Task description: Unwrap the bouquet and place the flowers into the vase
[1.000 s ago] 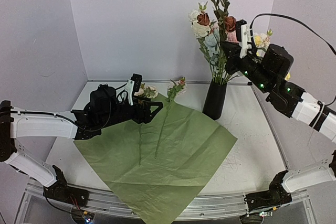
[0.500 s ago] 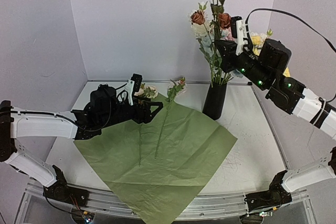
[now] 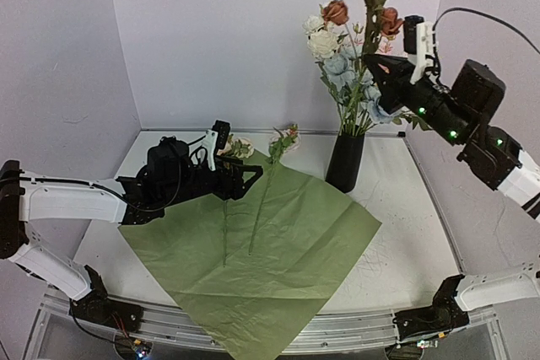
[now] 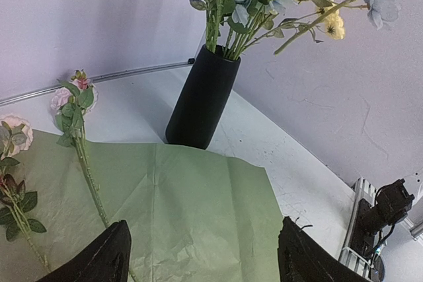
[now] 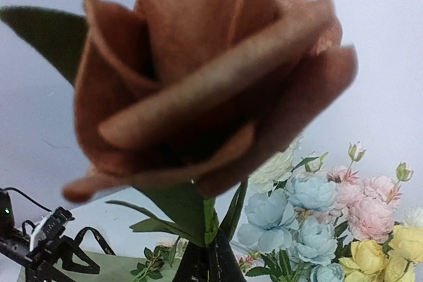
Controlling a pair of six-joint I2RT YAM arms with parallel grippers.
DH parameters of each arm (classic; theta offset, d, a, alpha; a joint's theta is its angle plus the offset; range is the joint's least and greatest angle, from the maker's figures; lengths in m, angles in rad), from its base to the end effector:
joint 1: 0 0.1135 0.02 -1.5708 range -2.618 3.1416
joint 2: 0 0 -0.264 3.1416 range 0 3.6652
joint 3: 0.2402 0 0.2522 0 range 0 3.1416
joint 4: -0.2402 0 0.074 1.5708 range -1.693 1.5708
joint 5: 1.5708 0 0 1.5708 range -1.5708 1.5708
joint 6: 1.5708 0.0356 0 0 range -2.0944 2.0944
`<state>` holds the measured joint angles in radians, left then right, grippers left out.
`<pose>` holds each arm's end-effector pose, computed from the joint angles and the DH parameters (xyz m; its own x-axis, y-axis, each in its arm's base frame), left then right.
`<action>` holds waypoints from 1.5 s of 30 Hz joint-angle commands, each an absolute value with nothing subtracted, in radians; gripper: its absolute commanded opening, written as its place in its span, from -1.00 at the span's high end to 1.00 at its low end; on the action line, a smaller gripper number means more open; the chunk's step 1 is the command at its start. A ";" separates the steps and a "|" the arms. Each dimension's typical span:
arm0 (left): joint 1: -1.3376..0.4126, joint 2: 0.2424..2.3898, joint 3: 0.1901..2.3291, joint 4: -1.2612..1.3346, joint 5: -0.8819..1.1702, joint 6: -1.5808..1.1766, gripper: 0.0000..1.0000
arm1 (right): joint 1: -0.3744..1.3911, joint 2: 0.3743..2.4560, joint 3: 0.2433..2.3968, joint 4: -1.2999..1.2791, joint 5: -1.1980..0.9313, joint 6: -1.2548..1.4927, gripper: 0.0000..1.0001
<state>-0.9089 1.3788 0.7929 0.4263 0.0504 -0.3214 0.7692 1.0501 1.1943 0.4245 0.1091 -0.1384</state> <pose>0.1922 -0.2496 0.2698 -0.3512 -0.0626 -0.9342 0.7456 0.5848 -0.3195 0.1569 0.1465 0.4960 0.4695 0.2637 -0.8426 -0.5661 0.8223 -0.0582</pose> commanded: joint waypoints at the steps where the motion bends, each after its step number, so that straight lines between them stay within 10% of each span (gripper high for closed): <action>1: -0.910 1.363 0.830 0.450 0.053 -0.321 -0.54 | 0.772 0.934 1.189 0.481 0.136 -0.096 1.00; 18: -0.910 1.373 0.837 0.450 0.069 -0.334 -0.54 | 0.772 0.746 1.192 0.105 0.059 0.067 1.00; 31: -0.910 1.397 0.854 0.450 0.081 -0.344 -0.54 | 0.755 0.789 0.912 0.385 0.437 -0.043 1.00; 45: -0.910 1.344 0.813 0.449 0.046 -0.329 -0.54 | 0.637 0.751 0.988 0.394 0.323 0.019 1.00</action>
